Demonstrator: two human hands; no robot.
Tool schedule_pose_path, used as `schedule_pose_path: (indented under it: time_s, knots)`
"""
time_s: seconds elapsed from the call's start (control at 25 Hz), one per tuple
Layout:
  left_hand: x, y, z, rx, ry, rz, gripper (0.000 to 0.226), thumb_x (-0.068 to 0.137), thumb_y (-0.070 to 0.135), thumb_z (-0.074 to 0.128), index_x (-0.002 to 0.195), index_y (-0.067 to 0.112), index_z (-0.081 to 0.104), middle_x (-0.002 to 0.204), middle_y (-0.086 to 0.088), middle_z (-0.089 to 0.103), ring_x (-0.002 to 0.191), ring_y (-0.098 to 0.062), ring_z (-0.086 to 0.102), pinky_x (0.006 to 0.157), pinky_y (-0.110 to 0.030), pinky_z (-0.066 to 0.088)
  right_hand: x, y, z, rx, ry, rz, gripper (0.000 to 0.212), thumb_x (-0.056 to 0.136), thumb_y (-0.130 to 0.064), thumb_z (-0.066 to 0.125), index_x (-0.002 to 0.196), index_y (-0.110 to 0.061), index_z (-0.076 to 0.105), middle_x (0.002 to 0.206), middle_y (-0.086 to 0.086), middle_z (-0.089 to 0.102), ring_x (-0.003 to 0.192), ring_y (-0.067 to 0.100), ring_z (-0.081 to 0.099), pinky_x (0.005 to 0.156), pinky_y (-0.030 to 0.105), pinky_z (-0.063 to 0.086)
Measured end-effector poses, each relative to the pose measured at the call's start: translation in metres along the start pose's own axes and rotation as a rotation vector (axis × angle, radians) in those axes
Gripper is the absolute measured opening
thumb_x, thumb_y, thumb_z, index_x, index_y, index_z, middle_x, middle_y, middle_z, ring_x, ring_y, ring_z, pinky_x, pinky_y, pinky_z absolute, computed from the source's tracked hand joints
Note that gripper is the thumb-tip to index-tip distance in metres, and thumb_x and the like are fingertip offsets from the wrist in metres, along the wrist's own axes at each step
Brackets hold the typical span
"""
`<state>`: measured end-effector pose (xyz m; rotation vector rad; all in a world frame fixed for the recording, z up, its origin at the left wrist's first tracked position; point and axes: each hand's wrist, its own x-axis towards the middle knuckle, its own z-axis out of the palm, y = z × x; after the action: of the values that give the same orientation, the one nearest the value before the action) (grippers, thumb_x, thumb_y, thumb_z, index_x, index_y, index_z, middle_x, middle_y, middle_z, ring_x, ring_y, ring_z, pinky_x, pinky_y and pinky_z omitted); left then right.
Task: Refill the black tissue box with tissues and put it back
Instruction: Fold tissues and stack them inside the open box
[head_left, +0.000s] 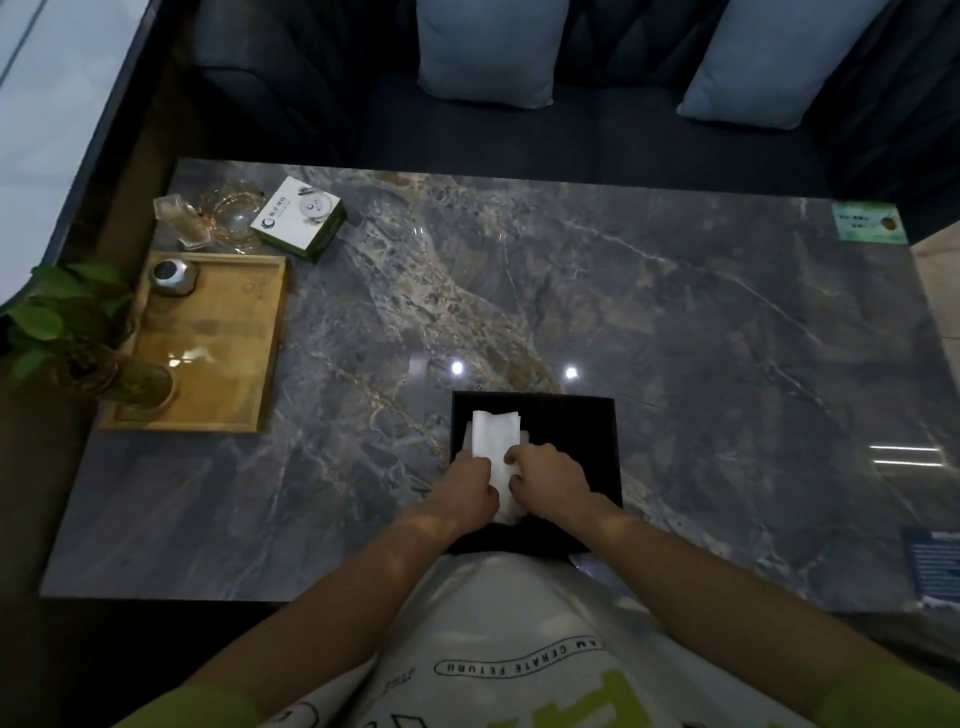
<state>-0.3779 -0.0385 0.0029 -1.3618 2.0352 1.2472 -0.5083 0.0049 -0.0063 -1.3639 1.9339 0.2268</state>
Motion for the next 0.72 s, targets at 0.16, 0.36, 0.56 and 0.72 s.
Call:
schedule_pose_path:
  time_s: [0.16, 0.36, 0.56, 0.72]
  knots:
    - [0.004, -0.001, 0.003, 0.088, 0.001, 0.049, 0.035, 0.092, 0.007, 0.045, 0.124, -0.006, 0.049, 0.141, -0.023, 0.036, 0.118, -0.035, 0.050, 0.102, -0.037, 0.043, -0.004, 0.002, -0.004, -0.172, -0.006, -0.079, 0.037, 0.090, -0.019, 0.050, 0.127, -0.018, 0.053, 0.117, 0.012, 0.061, 0.096, 0.032, 0.063, 0.068, 0.034, 0.044]
    - [0.000, -0.009, 0.004, 0.310, 0.103, 0.187, 0.035, 0.092, 0.008, 0.047, 0.126, -0.001, 0.048, 0.160, -0.023, 0.011, 0.147, -0.035, 0.015, 0.117, -0.039, 0.027, -0.011, 0.006, -0.007, -0.354, 0.133, -0.189, 0.029, 0.089, -0.016, 0.055, 0.117, -0.011, 0.052, 0.128, 0.011, 0.047, 0.082, 0.031, 0.063, 0.057, 0.033, 0.036]
    - [-0.001, -0.010, 0.002, 0.711, 0.194, 0.342, 0.057, 0.095, 0.018, 0.042, 0.148, 0.001, 0.028, 0.162, -0.016, 0.012, 0.151, -0.028, 0.003, 0.122, -0.044, 0.000, -0.003, 0.010, -0.004, -0.689, 0.178, -0.425, 0.053, 0.094, -0.026, 0.052, 0.142, -0.007, 0.042, 0.153, 0.013, 0.034, 0.141, 0.033, 0.030, 0.116, 0.049, 0.022]
    - [0.002, -0.008, 0.005, 0.997, 0.075, 0.338, 0.055, 0.098, 0.025, 0.039, 0.147, 0.001, 0.034, 0.158, -0.022, 0.020, 0.148, -0.035, 0.012, 0.122, -0.047, 0.001, 0.000, 0.006, -0.003, -0.852, 0.044, -0.466, 0.052, 0.101, -0.030, 0.036, 0.146, -0.004, 0.038, 0.150, 0.016, 0.040, 0.144, 0.031, 0.029, 0.122, 0.051, -0.004]
